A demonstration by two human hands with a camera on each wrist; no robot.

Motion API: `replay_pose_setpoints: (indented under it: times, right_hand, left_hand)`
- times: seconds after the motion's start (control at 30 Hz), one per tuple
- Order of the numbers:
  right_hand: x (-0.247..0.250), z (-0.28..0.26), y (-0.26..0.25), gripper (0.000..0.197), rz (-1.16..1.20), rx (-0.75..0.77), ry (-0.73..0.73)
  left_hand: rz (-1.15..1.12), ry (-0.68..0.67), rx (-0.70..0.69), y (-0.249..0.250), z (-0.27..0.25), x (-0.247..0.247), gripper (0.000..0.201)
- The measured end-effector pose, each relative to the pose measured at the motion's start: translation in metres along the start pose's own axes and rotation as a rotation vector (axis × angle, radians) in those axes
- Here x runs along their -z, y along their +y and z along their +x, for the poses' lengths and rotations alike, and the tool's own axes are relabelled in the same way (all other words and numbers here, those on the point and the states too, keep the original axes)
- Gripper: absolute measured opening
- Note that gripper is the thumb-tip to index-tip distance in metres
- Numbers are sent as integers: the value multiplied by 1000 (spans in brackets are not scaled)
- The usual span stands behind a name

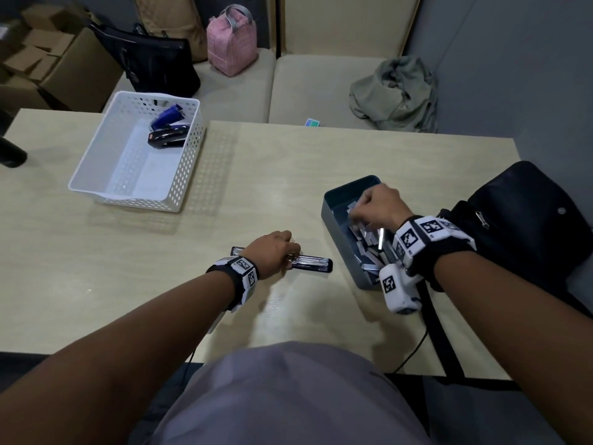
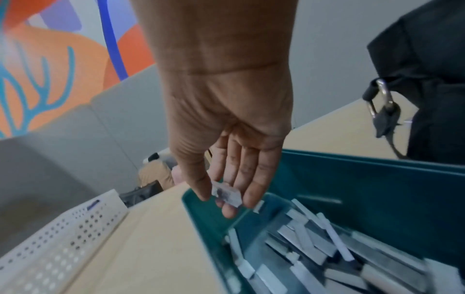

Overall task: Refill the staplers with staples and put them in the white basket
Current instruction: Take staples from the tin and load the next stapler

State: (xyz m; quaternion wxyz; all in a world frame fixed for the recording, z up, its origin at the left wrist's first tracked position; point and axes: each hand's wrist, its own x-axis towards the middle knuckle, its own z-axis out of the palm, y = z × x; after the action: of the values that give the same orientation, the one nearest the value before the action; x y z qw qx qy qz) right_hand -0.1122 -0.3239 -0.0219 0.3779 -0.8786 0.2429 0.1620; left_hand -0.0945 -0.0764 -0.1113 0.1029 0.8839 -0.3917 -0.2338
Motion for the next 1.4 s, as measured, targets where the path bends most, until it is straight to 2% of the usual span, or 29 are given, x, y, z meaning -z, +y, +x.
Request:
replay_pose_setpoints:
  times: [0.13, 0.2, 0.3, 0.4, 0.47, 0.63, 0.77, 0.97, 1.4]
  right_hand:
    - [-4, -11, -27, 24, 182, 101, 5]
    - [-17, -19, -38, 25, 159, 186, -13]
    - [-55, -28, -48, 20, -94, 282, -74]
    - [-99, -37, -48, 13, -377, 320, -178]
    - [-124, -45, -49, 4, -535, 339, -198]
    - [-155, -60, -55, 6, -677, 353, -199]
    - [-164, -61, -58, 7, -770, 374, -154]
    - [-168, -59, -59, 8, -788, 369, -145]
    - [-165, -60, -48, 15, -712, 334, -157]
  left_hand:
    - [-19, -4, -10, -9, -11, -3, 26]
    - [-28, -8, -11, -15, -18, -4, 26]
    - [-40, -19, -13, -24, -31, -4, 26]
    - [-47, -27, 0, -35, -42, -3, 27]
    - [-49, -34, 9, -43, -50, -3, 28]
    - [-62, -36, 11, -58, -61, -3, 27]
    - [-64, -31, 2, -61, -62, -3, 28]
    - [-70, -33, -1, -61, -62, -2, 26]
    - [-63, -7, 35, -58, -64, -5, 26]
